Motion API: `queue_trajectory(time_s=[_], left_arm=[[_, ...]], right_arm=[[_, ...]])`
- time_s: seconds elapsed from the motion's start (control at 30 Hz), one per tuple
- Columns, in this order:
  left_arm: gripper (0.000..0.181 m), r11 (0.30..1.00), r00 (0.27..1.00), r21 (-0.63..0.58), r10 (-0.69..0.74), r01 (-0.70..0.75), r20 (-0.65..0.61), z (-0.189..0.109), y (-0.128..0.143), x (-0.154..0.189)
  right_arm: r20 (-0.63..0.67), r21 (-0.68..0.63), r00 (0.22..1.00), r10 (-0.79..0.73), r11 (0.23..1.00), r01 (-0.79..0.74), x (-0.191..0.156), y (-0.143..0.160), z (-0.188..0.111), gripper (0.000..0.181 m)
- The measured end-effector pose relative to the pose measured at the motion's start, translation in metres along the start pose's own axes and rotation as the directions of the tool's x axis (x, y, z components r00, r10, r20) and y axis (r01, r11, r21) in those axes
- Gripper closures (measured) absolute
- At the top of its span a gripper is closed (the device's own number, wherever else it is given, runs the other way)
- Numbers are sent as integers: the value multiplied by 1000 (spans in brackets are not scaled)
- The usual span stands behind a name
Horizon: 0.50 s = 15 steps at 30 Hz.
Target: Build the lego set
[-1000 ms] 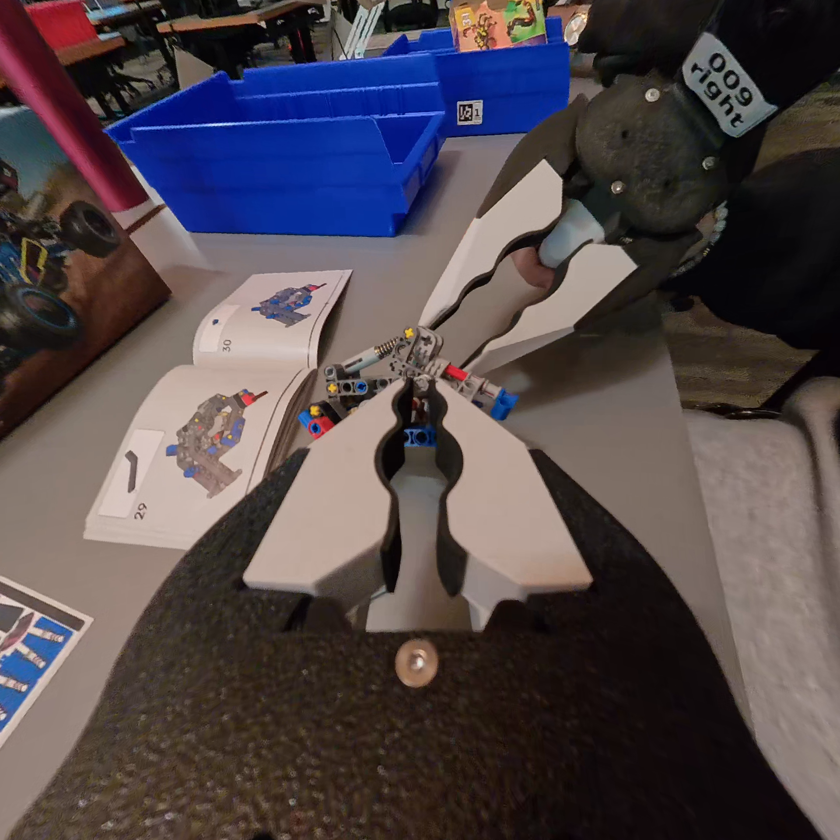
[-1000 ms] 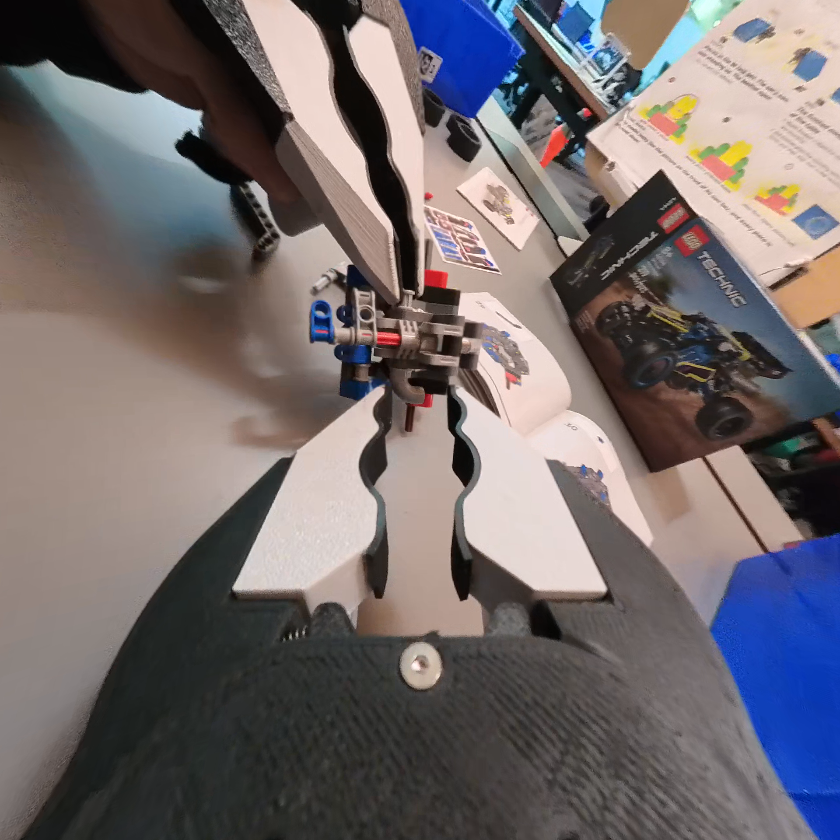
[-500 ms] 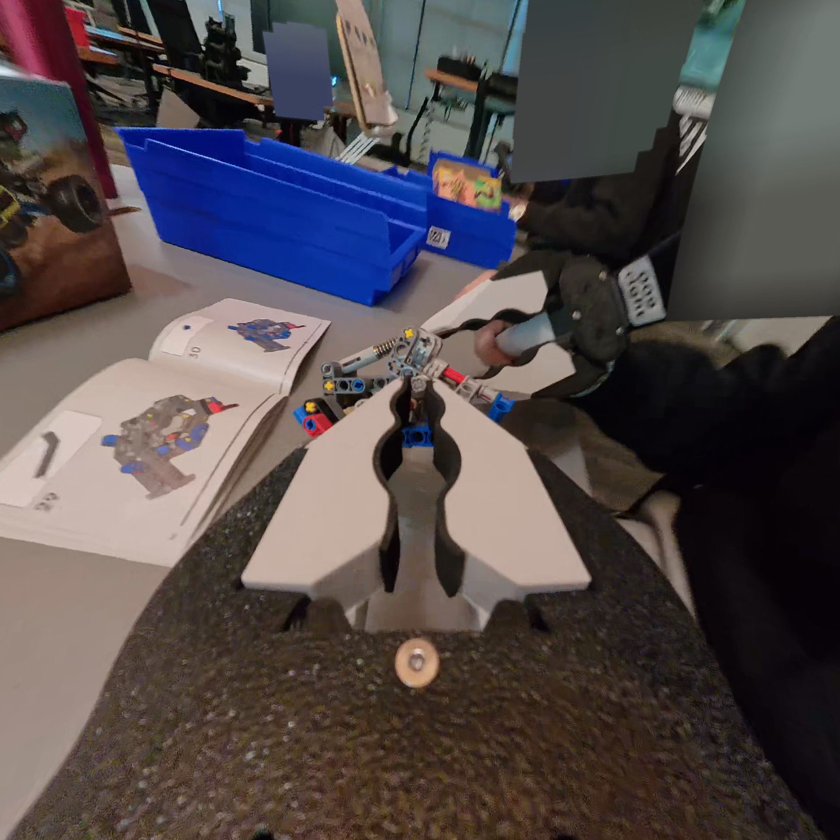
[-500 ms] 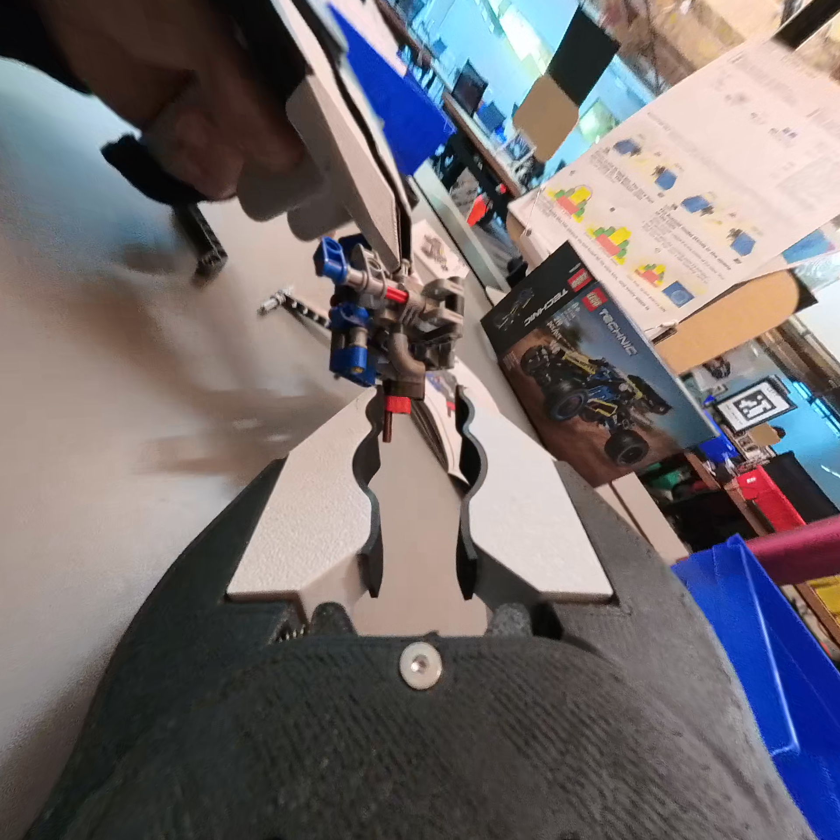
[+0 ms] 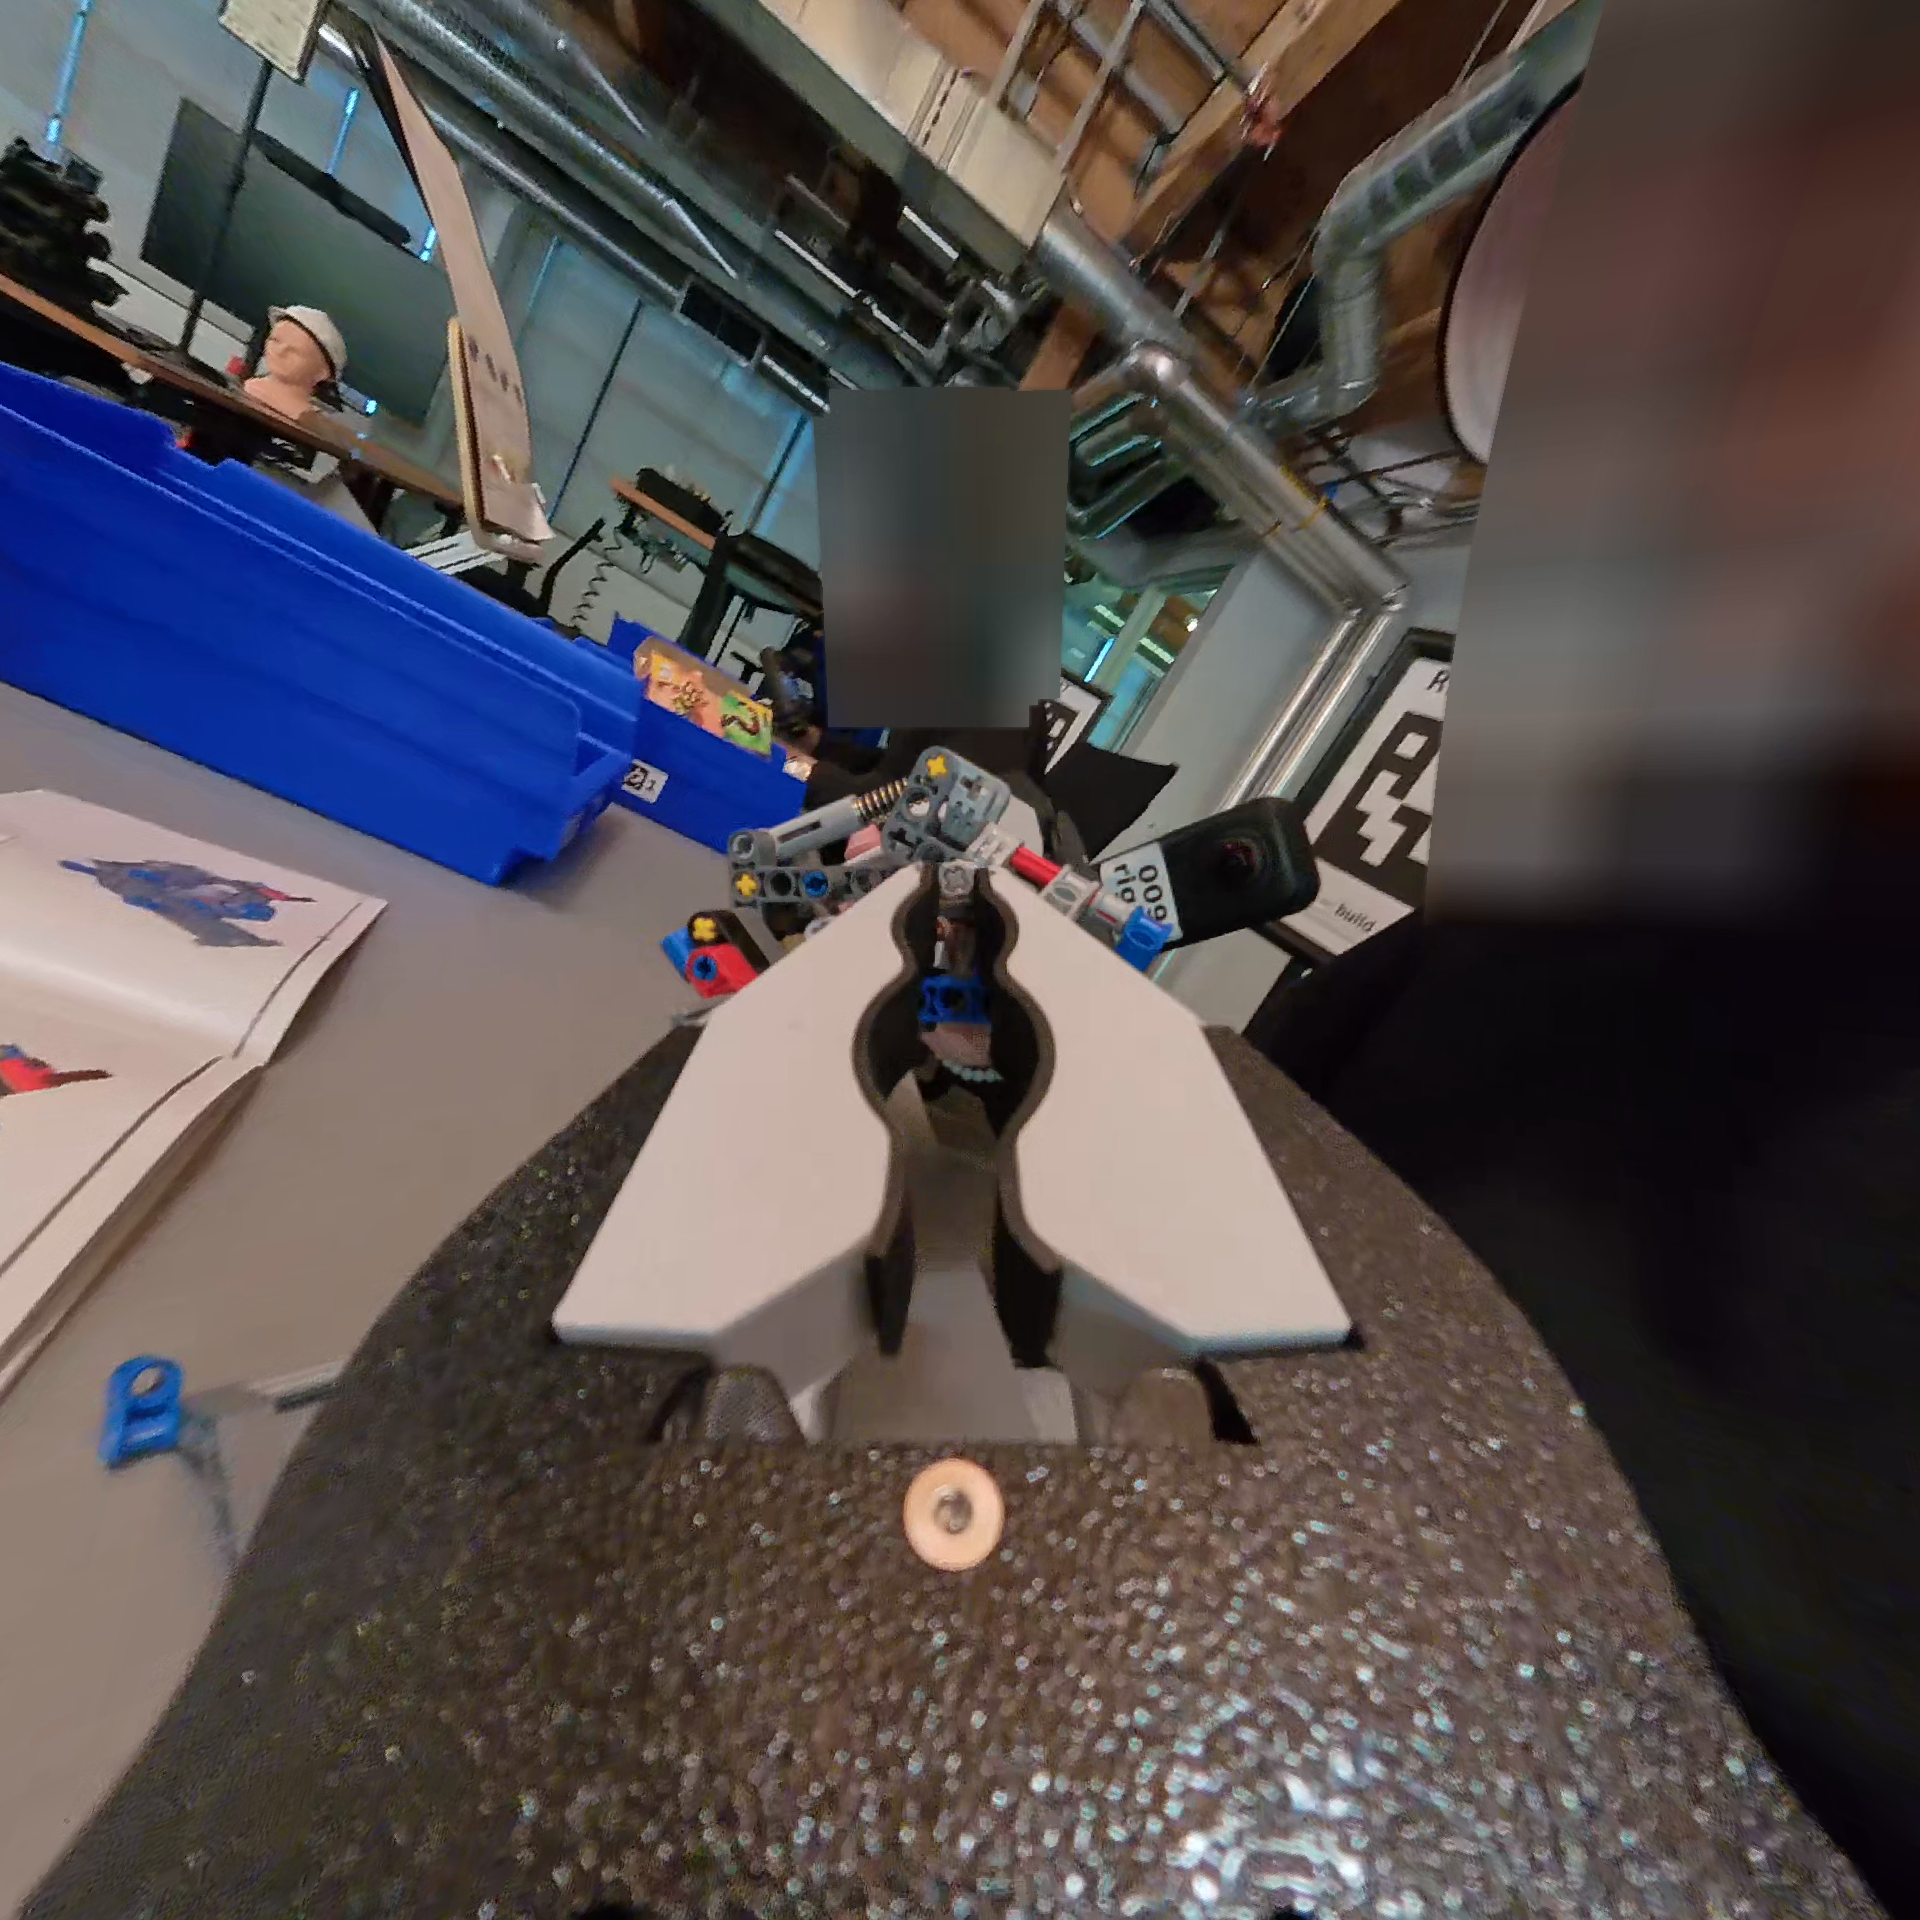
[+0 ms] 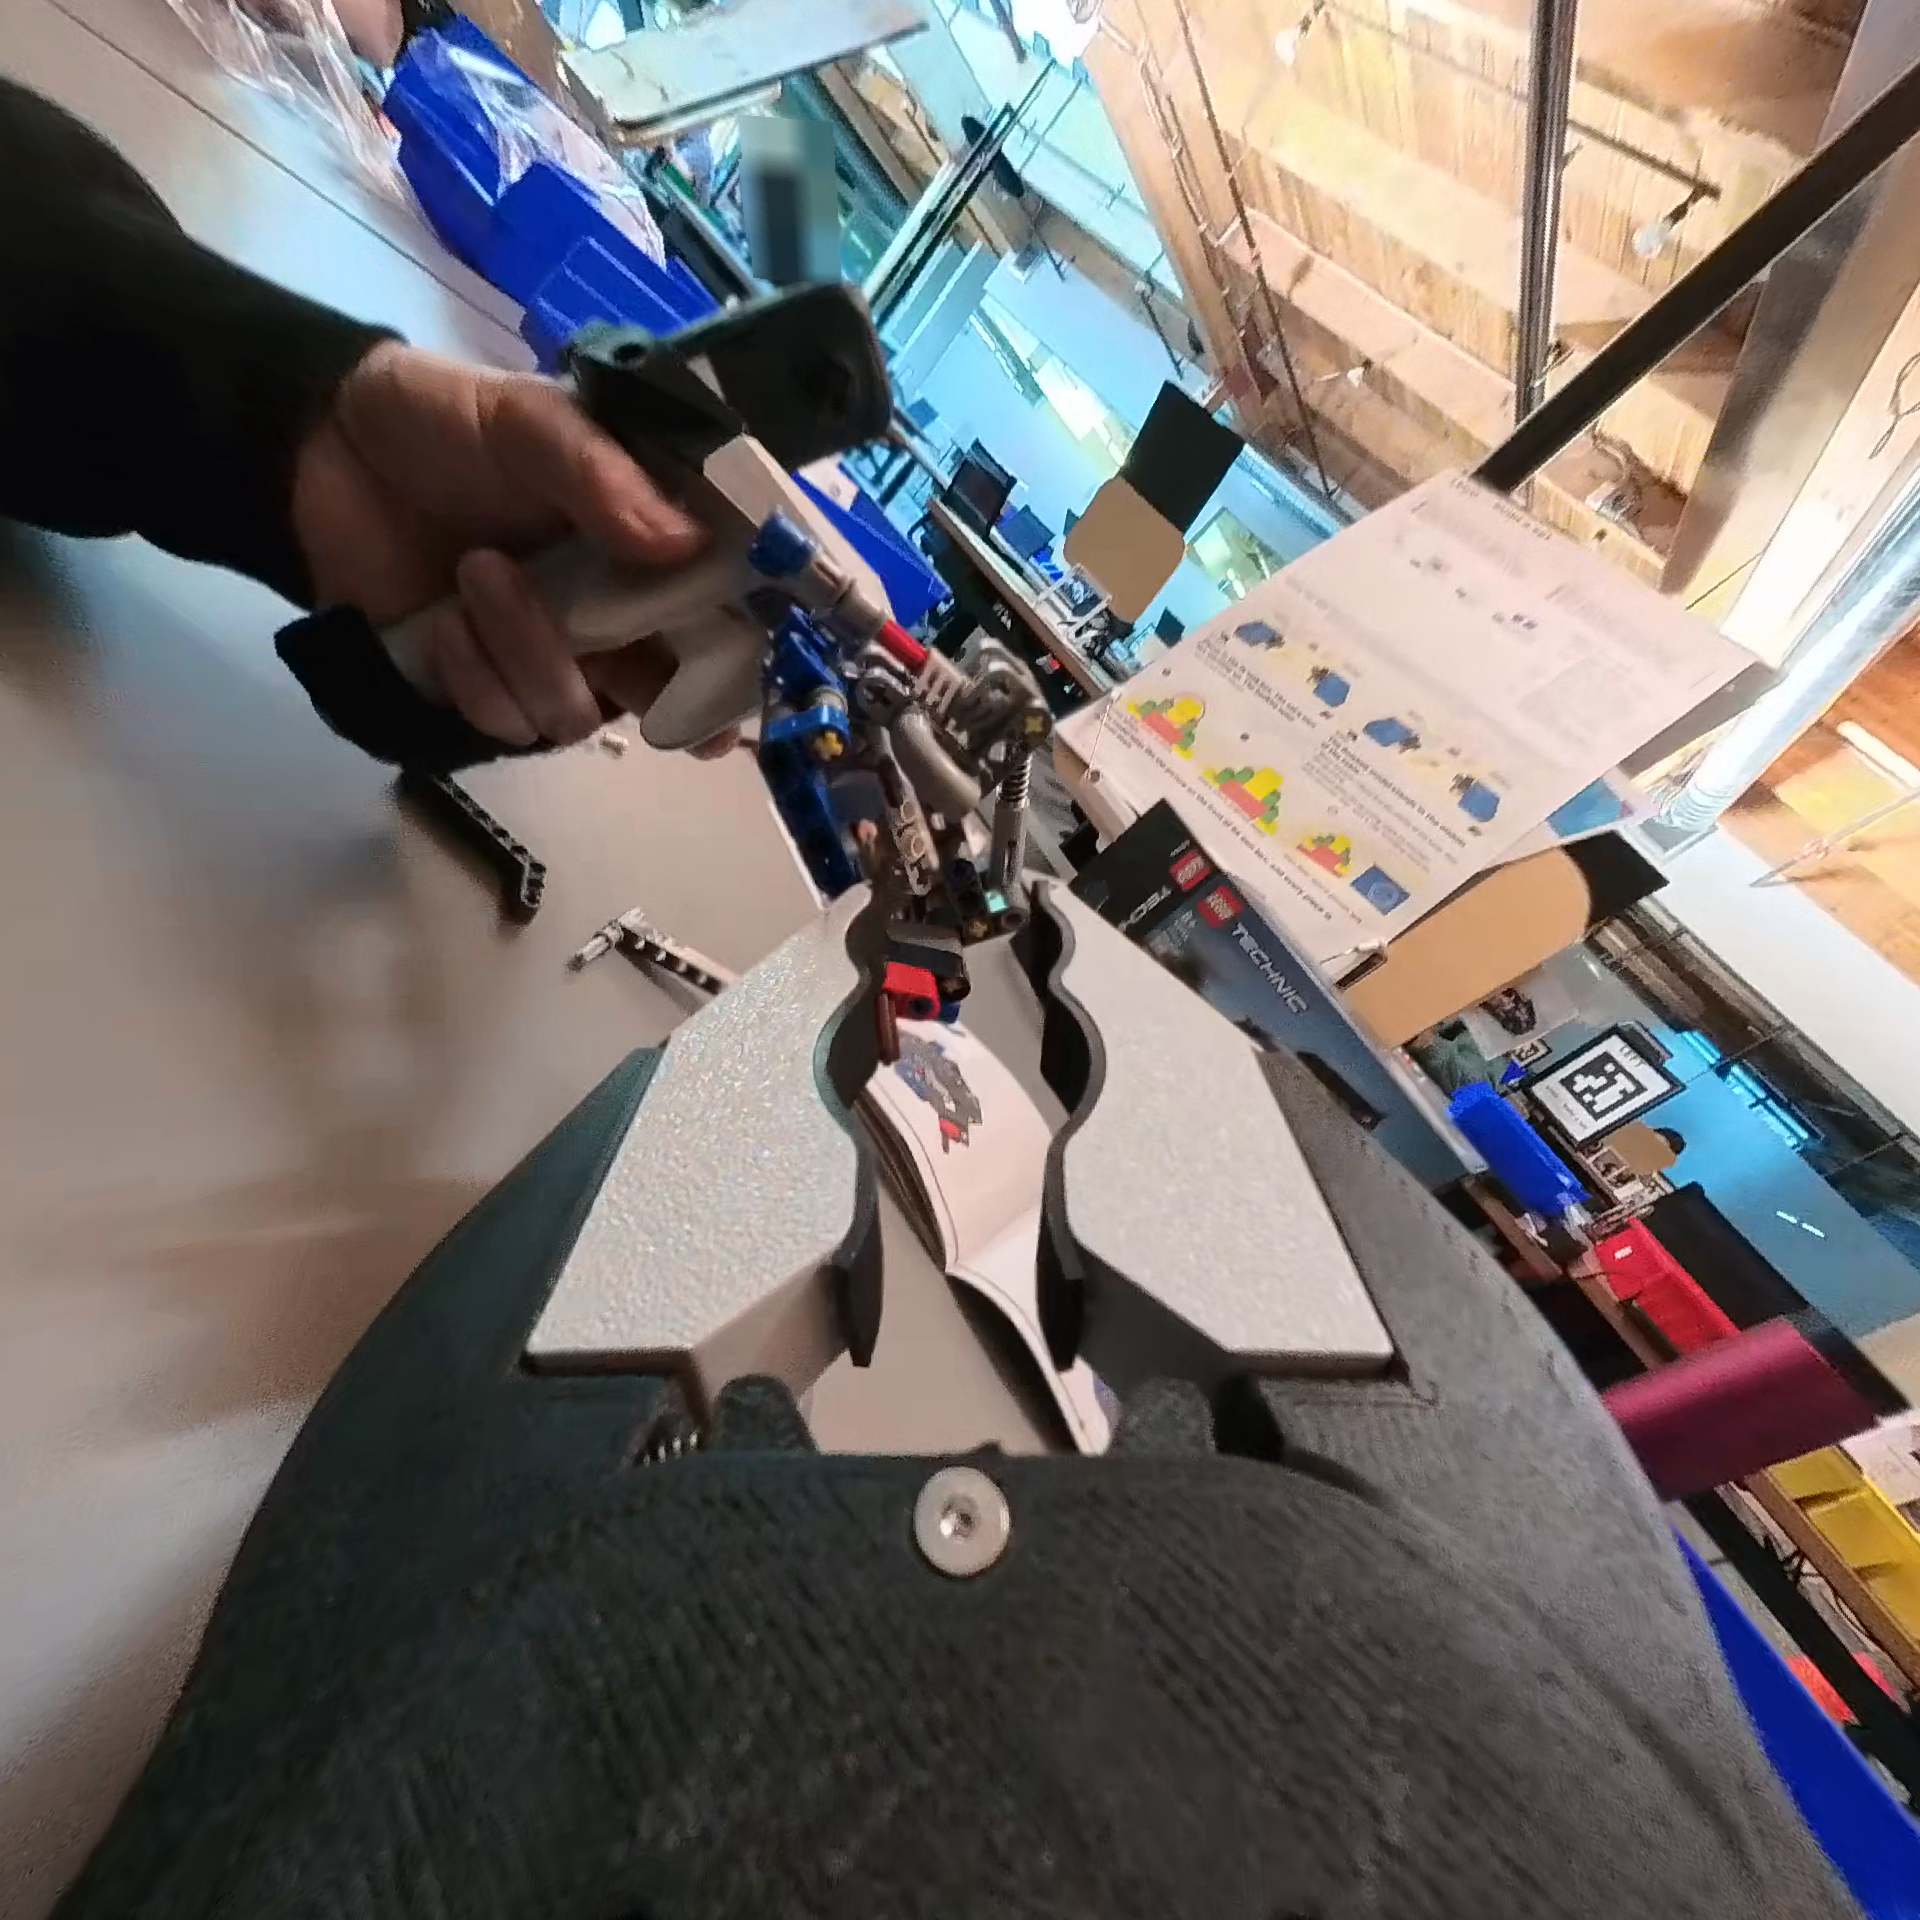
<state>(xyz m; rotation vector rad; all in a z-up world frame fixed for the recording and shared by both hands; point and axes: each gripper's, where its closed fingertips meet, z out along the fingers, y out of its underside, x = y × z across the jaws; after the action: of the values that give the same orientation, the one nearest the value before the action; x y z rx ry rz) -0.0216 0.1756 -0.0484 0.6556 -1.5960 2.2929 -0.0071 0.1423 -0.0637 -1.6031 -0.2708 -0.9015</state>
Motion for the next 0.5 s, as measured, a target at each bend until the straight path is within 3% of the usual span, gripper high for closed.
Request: queue_trajectory(time_s=[0.27, 0.5], left_arm=[[178, 981, 981, 40, -187, 189, -46, -1, -3, -2], [178, 972, 970, 32, -230, 233, -73, 0, 0, -2]], right_arm=[[6, 52, 1000, -13, 999, 13, 2, -23, -2, 157], [4, 38, 1000, -22, 999, 22, 2, -24, -1, 162]])
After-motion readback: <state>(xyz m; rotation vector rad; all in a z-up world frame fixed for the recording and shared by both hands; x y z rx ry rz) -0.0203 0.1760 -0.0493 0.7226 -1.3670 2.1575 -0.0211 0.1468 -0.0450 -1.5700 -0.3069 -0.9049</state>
